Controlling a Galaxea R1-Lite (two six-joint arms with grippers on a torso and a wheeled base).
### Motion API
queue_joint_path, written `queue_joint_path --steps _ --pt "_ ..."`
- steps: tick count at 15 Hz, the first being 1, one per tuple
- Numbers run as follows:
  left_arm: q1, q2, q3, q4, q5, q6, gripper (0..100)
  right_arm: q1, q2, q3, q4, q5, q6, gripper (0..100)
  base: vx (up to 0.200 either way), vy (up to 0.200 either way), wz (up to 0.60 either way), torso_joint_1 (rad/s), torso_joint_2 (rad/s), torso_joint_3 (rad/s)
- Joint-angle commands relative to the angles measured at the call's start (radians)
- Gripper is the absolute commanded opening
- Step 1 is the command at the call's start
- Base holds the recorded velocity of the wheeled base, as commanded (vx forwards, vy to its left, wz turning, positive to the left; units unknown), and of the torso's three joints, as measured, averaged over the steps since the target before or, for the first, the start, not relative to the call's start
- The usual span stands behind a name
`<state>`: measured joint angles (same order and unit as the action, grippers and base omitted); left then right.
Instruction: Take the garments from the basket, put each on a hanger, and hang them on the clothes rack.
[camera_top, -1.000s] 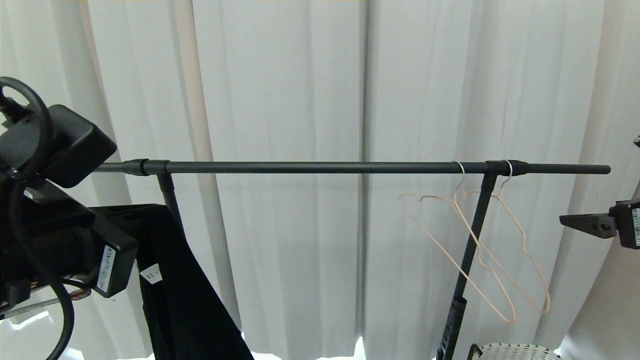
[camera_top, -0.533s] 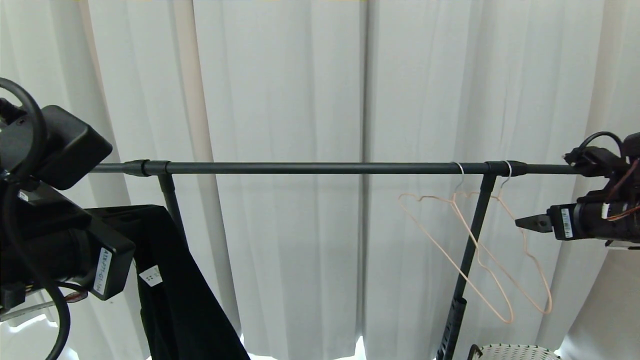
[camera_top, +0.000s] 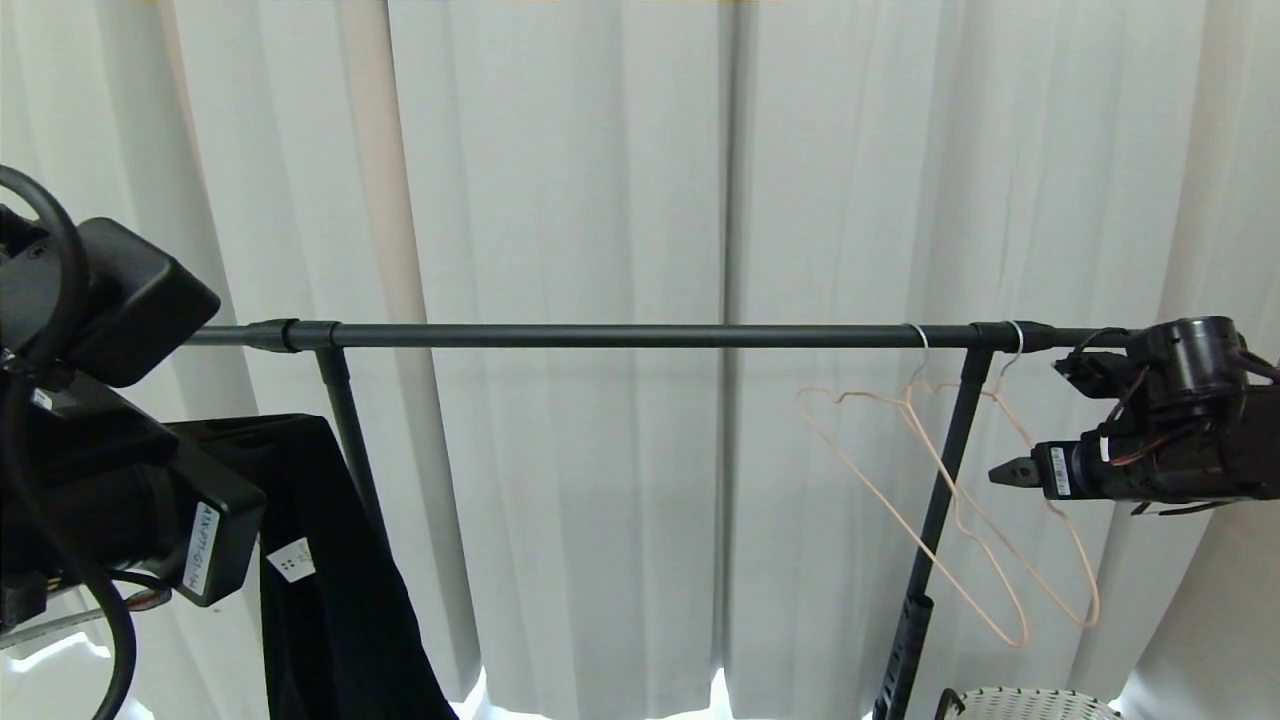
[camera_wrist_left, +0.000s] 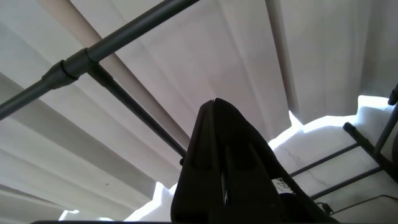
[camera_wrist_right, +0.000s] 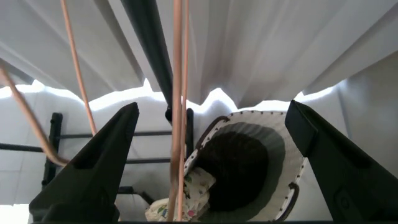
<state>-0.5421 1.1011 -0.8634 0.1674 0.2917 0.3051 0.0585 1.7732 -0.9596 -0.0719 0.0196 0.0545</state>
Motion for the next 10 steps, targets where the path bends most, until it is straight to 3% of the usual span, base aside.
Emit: queue_joint_path --steps 1,6,7,10 --pt "0.001 0.002 0.003 0.0 0.0 -0.001 0 0.001 0.031 0.001 -0.003 0.0 0.004 100 0.0 0.0 0.0 0.0 0.0 0.0" --pt "0.001 0.0 0.014 0.0 0.0 0.0 0 0.003 0.034 0.002 -0.02 0.002 0.004 100 0.0 0.0 0.0 0.0 0.0 0.0" --pt "-0.001 0.0 0.012 0.0 0.001 0.0 0 0.004 0.034 0.004 -0.02 0.003 0.004 0 0.0 0.0 0.0 0.0 0.0 0.0" --pt "-0.001 -0.001 0.012 0.0 0.001 0.0 0 0.006 0.037 0.004 -0.02 0.003 0.004 0 0.0 0.0 0.0 0.0 0.0 0.0"
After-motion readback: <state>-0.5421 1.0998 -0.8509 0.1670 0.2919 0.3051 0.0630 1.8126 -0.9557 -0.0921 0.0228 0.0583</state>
